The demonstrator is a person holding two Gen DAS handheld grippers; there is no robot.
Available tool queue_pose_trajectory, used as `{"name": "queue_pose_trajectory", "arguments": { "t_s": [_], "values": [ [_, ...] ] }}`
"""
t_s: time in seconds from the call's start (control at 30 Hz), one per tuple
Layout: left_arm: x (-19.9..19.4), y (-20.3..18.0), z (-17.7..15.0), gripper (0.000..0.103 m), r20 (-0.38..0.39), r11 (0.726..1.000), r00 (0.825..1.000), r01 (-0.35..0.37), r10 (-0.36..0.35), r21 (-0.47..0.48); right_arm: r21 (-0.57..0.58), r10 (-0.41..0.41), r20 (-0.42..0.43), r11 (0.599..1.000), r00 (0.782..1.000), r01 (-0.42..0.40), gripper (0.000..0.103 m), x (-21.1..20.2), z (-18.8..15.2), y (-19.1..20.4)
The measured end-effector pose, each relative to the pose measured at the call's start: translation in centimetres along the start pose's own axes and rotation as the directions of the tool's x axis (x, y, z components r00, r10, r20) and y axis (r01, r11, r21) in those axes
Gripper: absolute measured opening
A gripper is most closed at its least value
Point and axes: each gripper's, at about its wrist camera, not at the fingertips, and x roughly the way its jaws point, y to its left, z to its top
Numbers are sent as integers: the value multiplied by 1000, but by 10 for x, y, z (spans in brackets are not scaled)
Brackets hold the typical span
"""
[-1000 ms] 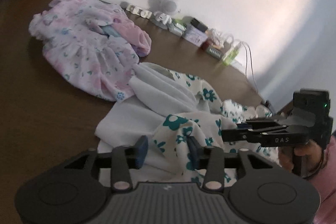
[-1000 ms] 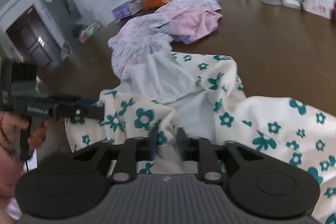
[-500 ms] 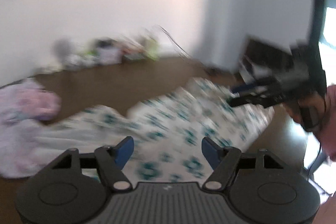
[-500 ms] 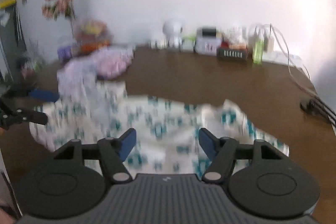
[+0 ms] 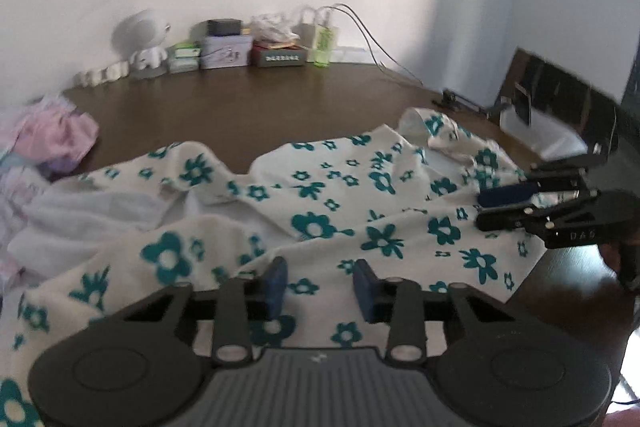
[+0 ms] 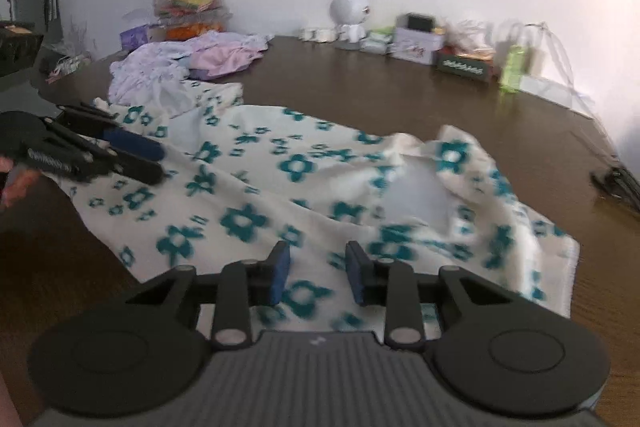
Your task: Fold clothes
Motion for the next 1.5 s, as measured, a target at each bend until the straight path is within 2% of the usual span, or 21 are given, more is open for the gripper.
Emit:
{"name": "queue_pose_trajectory", "arguments": {
  "t_s": [0.1,0.23,0.3,0.4,0.43,0.47,0.5,0.63,0.77,0.87,0.93,1.13,1.27,1.5],
  "values": [
    [-8,3,-2,30,10,1000,1000,1,-1,-24,12,-29,14,1000,999,29,30,-11,-10,-13],
    [-21,12,-12,36,-4,998,998,-64,64,-19,22,-68,20,997,997,68,31,-29,-23,-29],
    [-31,22,-18,35,0,996,998,-70,70,-47,23,-102,27,995,994,102,42,-36,-29,-34],
    [-44,32,-24,35,8,994,998,-55,56,-97,50,-138,29,989,990,137,42,-46,-37,-43],
    [-48,34,-26,36,14,993,998,-63,65,-100,61,-143,26,988,989,142,42,-46,-40,-46],
    [-52,35,-27,44,17,991,996,-84,86,-104,72,-149,23,987,989,147,42,-47,-43,-49],
    [-55,37,-29,47,21,989,994,-104,107,-108,84,-154,20,985,988,152,42,-48,-46,-52],
    [-54,40,-35,48,24,987,993,-110,113,-114,131,-143,26,982,989,138,42,-46,-53,-59],
    [-52,37,-33,53,15,988,994,-106,108,-111,134,-148,25,980,989,144,42,-47,-53,-59],
    [-66,42,-31,55,41,984,994,-95,102,-150,138,-155,50,980,987,147,42,-59,-51,-57],
    [-80,43,-31,57,62,981,989,-123,134,-151,133,-156,67,980,985,146,42,-69,-49,-51],
    [-96,52,-41,54,22,972,981,-186,191,-147,111,-165,50,981,985,158,39,-77,-50,-42],
    [-98,60,-55,46,-12,966,979,-204,205,-160,158,-174,9,973,985,171,32,-70,-61,-50],
    [-102,66,-68,41,36,967,980,-185,194,-174,187,-182,23,967,983,175,31,-69,-71,-50]
  ]
}}
